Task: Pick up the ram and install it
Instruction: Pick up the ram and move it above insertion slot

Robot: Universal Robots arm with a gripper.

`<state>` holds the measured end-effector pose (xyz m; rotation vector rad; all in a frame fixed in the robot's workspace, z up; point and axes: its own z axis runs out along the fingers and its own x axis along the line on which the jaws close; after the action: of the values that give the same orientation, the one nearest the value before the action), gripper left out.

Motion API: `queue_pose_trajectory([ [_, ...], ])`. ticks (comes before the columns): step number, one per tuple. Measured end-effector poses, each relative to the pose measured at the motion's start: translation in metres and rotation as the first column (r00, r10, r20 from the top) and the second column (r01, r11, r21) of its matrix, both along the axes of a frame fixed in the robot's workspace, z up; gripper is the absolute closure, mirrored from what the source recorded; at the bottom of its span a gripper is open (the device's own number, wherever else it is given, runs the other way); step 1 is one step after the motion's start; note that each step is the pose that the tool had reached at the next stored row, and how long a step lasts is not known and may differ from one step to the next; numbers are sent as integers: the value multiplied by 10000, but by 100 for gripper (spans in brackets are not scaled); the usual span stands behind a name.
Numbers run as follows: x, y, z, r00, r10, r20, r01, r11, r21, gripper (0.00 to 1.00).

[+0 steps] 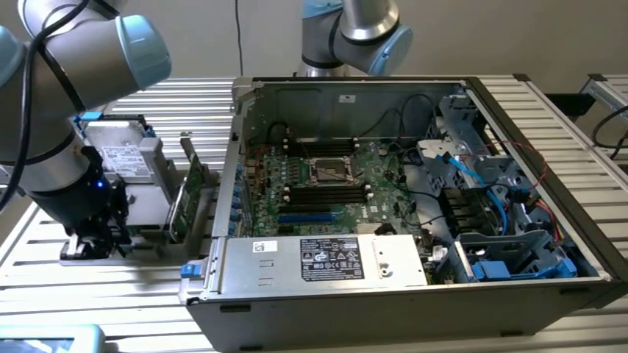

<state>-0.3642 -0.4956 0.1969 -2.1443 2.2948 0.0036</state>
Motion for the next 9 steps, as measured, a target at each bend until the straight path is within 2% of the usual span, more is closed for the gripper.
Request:
queue_pose_trajectory([
  [1,0,0,-2,10000,0,-2,0,10000,-1,65],
  [3,-1,0,-1,10000,0,-2,0,10000,-2,78],
  [4,-1,1,4,10000,0,-2,0,10000,0,78],
  [5,-1,1,23,10000,0,3,0,10000,3,84],
  [9,-2,0,203,10000,0,0,0,10000,1,86],
])
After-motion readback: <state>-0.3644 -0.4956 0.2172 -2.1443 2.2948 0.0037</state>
